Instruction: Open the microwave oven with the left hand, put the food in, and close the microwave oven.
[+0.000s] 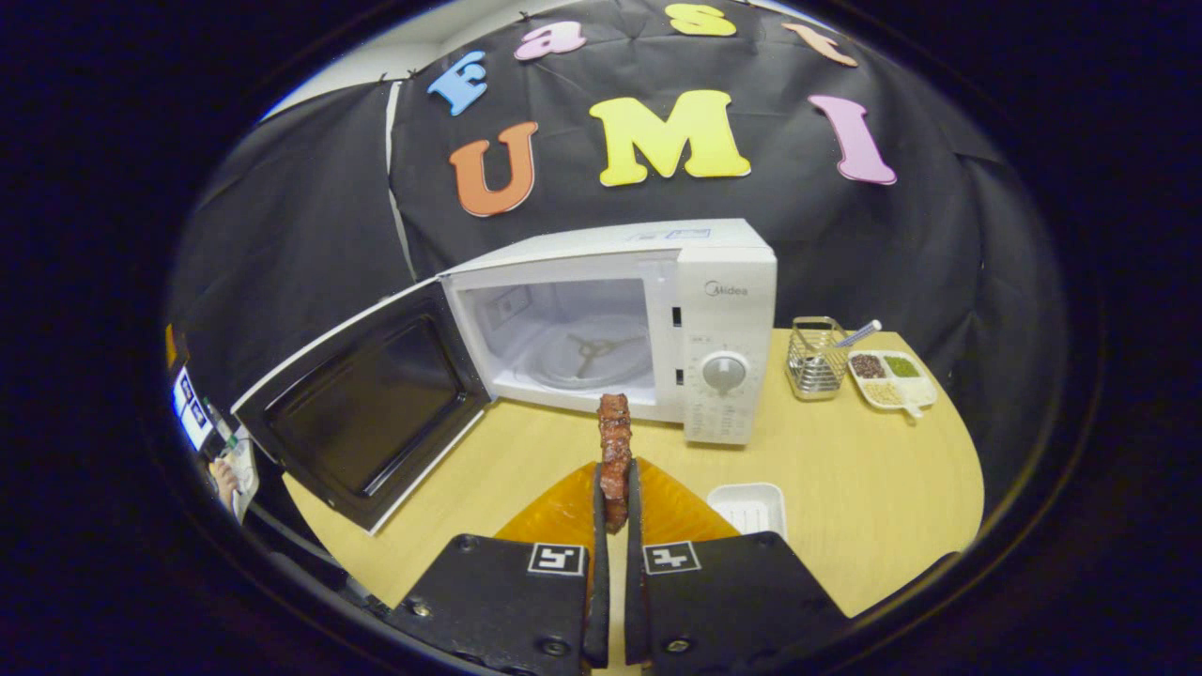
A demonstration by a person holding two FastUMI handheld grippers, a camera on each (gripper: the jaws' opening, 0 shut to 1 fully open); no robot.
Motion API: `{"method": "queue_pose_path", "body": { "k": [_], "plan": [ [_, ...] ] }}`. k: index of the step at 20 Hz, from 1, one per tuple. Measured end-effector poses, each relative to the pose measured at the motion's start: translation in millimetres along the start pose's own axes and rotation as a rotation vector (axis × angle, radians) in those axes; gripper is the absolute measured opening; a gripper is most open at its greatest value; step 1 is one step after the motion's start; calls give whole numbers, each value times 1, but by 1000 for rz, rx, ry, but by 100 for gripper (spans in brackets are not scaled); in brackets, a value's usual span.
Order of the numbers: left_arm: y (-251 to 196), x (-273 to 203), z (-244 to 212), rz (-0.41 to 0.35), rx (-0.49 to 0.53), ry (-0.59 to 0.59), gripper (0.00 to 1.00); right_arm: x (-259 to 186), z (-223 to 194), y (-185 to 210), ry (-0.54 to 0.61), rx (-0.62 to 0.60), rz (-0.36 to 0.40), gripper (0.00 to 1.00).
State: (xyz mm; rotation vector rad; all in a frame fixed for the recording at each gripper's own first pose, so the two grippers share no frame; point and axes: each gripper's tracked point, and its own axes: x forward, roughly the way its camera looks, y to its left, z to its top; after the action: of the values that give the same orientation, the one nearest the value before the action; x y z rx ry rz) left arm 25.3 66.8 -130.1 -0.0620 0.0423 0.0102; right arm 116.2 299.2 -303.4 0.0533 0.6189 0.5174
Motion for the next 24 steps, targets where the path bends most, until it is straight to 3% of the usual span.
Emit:
{"method": "queue_pose_path", "body": {
  "k": [5, 9, 12, 15, 17, 21, 24],
  "plan": [
    [0, 5, -15, -12, 23, 20, 94, 83, 9, 41, -35, 103, 13, 10],
    [13, 8, -25, -2, 22, 45, 94, 146, 23, 68, -163, 192, -5, 10],
    [31, 11, -27, 39, 20, 46, 93, 184, 44, 79, -299, 326, -30, 10],
    [37, 11, -31, 39, -9, 69, 94, 222, 54, 90, -337, 457, -21, 10],
    [41, 8, -30, 37, -22, 67, 94, 244, 57, 90, -346, 537, -40, 10],
    [52, 8, -35, 67, -15, 76, 93, 271, 51, 68, -346, 764, -151, 10],
    [42, 7, -36, 20, -92, 86, 94, 280, 58, 61, -363, 834, -146, 10]
  ]
}}
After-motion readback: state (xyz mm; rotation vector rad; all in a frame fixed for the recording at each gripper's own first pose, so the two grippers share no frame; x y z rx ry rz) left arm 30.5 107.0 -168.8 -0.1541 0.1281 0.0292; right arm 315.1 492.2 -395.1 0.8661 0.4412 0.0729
